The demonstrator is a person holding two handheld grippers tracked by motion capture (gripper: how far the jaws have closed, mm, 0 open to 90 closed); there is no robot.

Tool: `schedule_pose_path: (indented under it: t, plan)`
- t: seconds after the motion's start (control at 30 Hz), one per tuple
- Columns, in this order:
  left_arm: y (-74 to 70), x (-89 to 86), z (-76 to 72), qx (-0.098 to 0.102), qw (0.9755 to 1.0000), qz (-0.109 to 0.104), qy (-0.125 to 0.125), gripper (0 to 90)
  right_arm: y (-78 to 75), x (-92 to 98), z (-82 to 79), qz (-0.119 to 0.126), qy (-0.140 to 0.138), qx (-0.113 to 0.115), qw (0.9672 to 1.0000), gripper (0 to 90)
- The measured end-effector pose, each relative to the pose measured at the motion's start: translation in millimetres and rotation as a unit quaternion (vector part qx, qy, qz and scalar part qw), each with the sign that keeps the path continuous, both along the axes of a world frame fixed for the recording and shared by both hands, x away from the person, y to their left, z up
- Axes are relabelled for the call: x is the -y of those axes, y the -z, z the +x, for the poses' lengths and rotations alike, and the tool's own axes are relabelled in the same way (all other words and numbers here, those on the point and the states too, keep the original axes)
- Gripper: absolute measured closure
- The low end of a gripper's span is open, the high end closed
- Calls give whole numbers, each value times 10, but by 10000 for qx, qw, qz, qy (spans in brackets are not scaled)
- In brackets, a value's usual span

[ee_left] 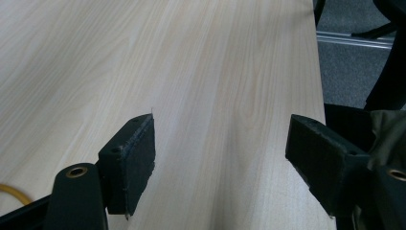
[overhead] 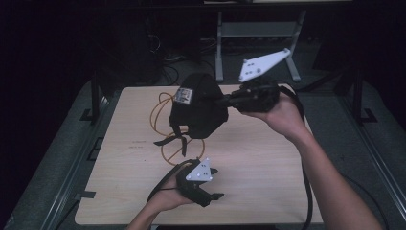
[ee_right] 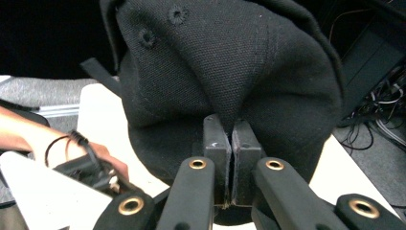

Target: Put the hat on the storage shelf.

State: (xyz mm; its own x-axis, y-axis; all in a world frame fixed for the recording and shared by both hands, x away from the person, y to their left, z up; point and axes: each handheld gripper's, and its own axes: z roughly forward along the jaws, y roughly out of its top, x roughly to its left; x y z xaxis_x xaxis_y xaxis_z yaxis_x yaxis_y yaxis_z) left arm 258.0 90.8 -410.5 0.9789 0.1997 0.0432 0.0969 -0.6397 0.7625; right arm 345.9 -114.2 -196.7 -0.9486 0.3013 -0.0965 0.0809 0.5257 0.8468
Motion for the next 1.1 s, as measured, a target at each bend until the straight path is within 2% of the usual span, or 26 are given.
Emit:
schedule_pose_path:
  t: [0.03,0.23,0.33,0.37,0.47,0.63,0.7,0.83,0.9,1.1]
  plan:
    - [2,-9,7,39,10000,38,31,256,-11,-48,21,-38,9,-15,10000,879]
    - [11,-10,0,8,10000,-42,33,256,-140,-392,154,-231,32,5,9997,879]
    - [12,-11,8,70,10000,-41,55,256,-216,-632,243,-296,35,-85,9995,880]
    - [13,-9,6,53,10000,-54,40,256,-216,-632,243,-296,35,-85,9995,880]
    - [12,-17,16,77,10000,-28,46,256,-213,-810,329,-361,17,-147,9992,880]
    - [11,-19,17,30,10000,-45,33,258,-201,-980,433,-417,67,-179,9989,880]
    - [13,-16,19,50,10000,-33,48,258,-176,-1057,483,-368,140,-292,9988,879]
    - [11,-6,17,86,9999,-22,73,258,-132,-1143,559,-361,174,-315,9987,879]
    - [7,-7,16,84,9999,-36,82,258,-106,-1200,593,-360,246,-429,9981,878]
    - [3,-14,18,37,9999,-68,87,258,-31,-1307,684,-377,302,-538,9974,877]
